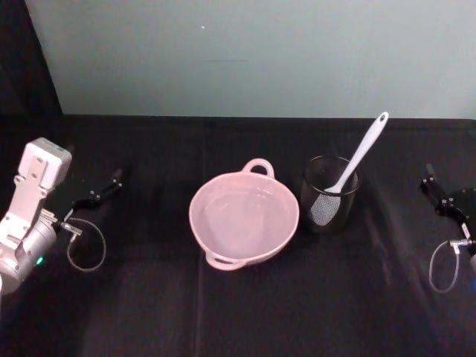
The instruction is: Use the one hand to pick up the spoon and stir the clear water in the bowl.
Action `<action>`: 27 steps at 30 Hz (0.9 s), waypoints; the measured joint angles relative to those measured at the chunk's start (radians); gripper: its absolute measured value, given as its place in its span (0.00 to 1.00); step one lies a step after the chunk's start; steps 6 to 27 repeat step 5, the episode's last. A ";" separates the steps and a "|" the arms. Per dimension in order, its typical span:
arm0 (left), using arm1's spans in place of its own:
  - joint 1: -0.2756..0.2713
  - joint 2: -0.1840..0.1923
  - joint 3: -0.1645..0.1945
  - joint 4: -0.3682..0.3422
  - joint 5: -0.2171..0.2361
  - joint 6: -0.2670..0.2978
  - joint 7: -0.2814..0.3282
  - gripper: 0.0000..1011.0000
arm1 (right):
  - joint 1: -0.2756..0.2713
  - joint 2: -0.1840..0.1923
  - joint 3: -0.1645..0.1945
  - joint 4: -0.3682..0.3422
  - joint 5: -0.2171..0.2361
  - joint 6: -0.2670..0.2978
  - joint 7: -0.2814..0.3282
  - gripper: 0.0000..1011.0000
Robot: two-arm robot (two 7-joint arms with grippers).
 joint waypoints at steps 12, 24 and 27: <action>0.000 0.000 0.000 0.000 0.000 0.000 0.000 1.00 | 0.000 0.001 -0.001 -0.001 -0.001 0.000 -0.001 0.99; 0.000 0.000 0.000 0.000 0.000 0.000 0.000 1.00 | 0.000 0.001 -0.001 -0.001 -0.001 0.000 -0.001 0.99; 0.000 0.000 0.000 0.000 0.000 0.000 0.000 1.00 | 0.000 0.001 -0.001 -0.001 -0.001 0.000 -0.001 0.99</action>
